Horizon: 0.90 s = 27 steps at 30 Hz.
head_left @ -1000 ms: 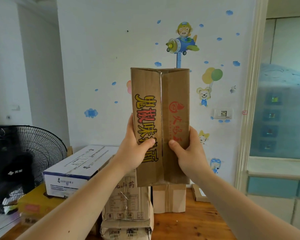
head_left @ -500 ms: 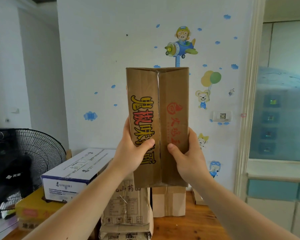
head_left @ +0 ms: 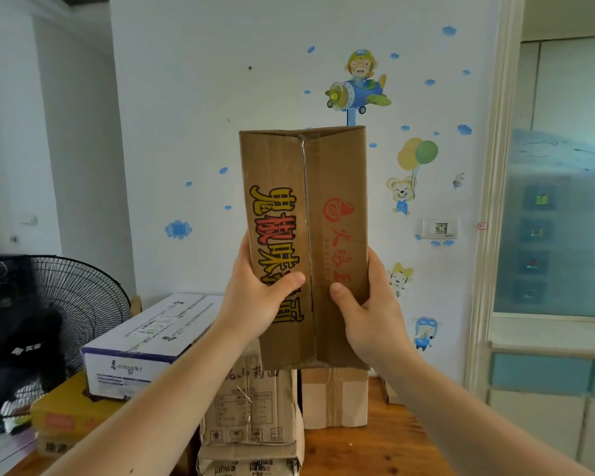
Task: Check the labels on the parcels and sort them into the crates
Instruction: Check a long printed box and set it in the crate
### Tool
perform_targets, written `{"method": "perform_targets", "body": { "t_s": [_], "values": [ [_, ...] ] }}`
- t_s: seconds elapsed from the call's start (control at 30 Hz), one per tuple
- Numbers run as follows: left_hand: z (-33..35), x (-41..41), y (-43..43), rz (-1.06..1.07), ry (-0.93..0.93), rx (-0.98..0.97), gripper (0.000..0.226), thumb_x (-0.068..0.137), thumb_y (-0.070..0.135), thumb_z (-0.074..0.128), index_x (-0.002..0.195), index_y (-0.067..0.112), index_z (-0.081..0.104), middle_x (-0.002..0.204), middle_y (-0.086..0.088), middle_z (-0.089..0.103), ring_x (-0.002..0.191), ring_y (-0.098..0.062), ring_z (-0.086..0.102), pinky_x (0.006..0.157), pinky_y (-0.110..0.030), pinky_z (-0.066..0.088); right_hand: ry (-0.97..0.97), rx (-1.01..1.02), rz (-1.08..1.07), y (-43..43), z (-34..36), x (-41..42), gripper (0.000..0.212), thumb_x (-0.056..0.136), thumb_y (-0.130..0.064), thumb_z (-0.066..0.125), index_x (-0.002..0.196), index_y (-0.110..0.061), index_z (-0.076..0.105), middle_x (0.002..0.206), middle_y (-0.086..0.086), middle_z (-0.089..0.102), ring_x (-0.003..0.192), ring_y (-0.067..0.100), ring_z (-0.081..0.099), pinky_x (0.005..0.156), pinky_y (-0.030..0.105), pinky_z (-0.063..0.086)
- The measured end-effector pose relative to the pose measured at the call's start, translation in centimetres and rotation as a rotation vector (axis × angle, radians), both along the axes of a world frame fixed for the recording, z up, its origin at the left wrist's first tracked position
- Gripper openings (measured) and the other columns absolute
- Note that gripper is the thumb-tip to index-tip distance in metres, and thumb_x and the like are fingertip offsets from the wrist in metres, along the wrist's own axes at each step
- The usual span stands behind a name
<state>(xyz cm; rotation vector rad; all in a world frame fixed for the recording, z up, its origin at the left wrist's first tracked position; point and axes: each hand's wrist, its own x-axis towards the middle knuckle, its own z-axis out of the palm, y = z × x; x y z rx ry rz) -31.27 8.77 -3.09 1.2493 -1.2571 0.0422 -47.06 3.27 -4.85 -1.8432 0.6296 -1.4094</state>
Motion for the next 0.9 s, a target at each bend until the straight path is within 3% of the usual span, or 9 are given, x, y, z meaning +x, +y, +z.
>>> {"method": "perform_targets", "body": {
  "t_s": [0.1, 0.2, 0.33, 0.47, 0.57, 0.67, 0.73, 0.8, 0.9],
  "values": [
    [0.3, -0.1, 0.1, 0.050, 0.000, -0.007, 0.060, 0.078, 0.028, 0.079, 0.109, 0.059, 0.039, 0.108, 0.027, 0.056, 0.106, 0.006, 0.054, 0.084, -0.018, 0.041, 0.009, -0.007, -0.007, -0.7, -0.4, 0.3, 0.061, 0.099, -0.027, 0.054, 0.150, -0.044, 0.024, 0.130, -0.017, 0.054, 0.121, 0.010, 0.052, 0.101, 0.043, 0.051],
    [0.1, -0.2, 0.2, 0.049, 0.030, -0.020, 0.067, 0.078, 0.026, 0.080, 0.123, 0.050, 0.035, 0.105, 0.033, 0.058, 0.095, 0.022, 0.054, 0.078, -0.010, 0.039, 0.047, -0.021, -0.020, -1.1, -1.3, 0.8, 0.063, 0.099, -0.033, 0.052, 0.148, -0.054, 0.018, 0.139, -0.017, 0.051, 0.128, 0.013, 0.050, 0.101, 0.046, 0.050],
    [-0.3, -0.2, 0.3, 0.067, 0.054, -0.056, 0.085, 0.073, 0.026, 0.084, 0.138, 0.034, 0.030, 0.110, 0.030, 0.053, 0.094, 0.024, 0.051, 0.079, -0.009, 0.039, 0.070, -0.056, 0.013, -1.1, -1.7, 1.2, 0.067, 0.099, -0.034, 0.052, 0.147, -0.058, 0.013, 0.151, -0.015, 0.040, 0.140, 0.012, 0.037, 0.110, 0.046, 0.043],
    [-0.3, 0.3, 0.3, 0.073, 0.057, -0.080, 0.077, 0.074, 0.022, 0.083, 0.129, 0.040, 0.032, 0.109, 0.028, 0.057, 0.096, 0.022, 0.053, 0.081, -0.012, 0.041, 0.091, -0.059, 0.046, -1.2, -1.7, 0.9, 0.070, 0.098, -0.036, 0.055, 0.141, -0.066, 0.010, 0.150, -0.018, 0.038, 0.140, 0.010, 0.036, 0.108, 0.046, 0.045],
    [-0.2, 0.9, 0.3, 0.061, 0.059, -0.092, 0.074, 0.077, 0.020, 0.081, 0.132, 0.037, 0.035, 0.112, 0.027, 0.057, 0.102, 0.018, 0.054, 0.085, -0.011, 0.040, 0.120, -0.068, 0.044, -1.1, -1.5, 1.1, 0.064, 0.092, -0.055, 0.053, 0.135, -0.071, 0.007, 0.152, -0.020, 0.033, 0.142, 0.010, 0.032, 0.110, 0.049, 0.042],
    [-0.2, 1.6, 0.2, 0.054, 0.070, -0.096, 0.072, 0.080, 0.021, 0.079, 0.139, 0.030, 0.036, 0.116, 0.026, 0.057, 0.107, 0.013, 0.054, 0.091, -0.014, 0.040, 0.082, -0.079, 0.042, -1.4, -1.4, 1.2, 0.051, 0.084, -0.075, 0.030, 0.134, -0.073, 0.020, 0.150, -0.024, 0.037, 0.141, 0.005, 0.032, 0.114, 0.046, 0.036],
    [-0.3, 2.1, 0.3, 0.044, 0.089, -0.095, 0.068, 0.081, 0.020, 0.077, 0.137, 0.029, 0.039, 0.117, 0.022, 0.059, 0.108, 0.010, 0.056, 0.094, -0.019, 0.042, 0.090, -0.075, 0.011, -1.8, -1.3, 1.1, 0.042, 0.092, -0.065, 0.028, 0.134, -0.069, 0.031, 0.145, -0.023, 0.044, 0.138, 0.004, 0.038, 0.114, 0.043, 0.037],
    [-0.5, 2.3, 0.4, 0.032, 0.107, -0.092, 0.063, 0.083, 0.018, 0.076, 0.133, 0.032, 0.040, 0.116, 0.021, 0.060, 0.104, 0.013, 0.057, 0.094, -0.019, 0.043, 0.145, -0.086, -0.029, -2.3, -1.3, 1.0, 0.040, 0.103, -0.042, 0.034, 0.142, -0.052, 0.037, 0.142, -0.020, 0.048, 0.133, 0.007, 0.043, 0.111, 0.043, 0.040],
    [-0.7, 2.6, 0.6, 0.013, 0.136, -0.093, 0.056, 0.084, 0.014, 0.075, 0.123, 0.038, 0.043, 0.114, 0.017, 0.063, 0.103, 0.008, 0.060, 0.097, -0.030, 0.048, 0.193, -0.111, -0.028, -2.6, -1.0, 1.2, 0.044, 0.104, -0.025, 0.041, 0.147, -0.036, 0.040, 0.142, -0.015, 0.046, 0.134, 0.010, 0.042, 0.112, 0.043, 0.040]
  ]
}}
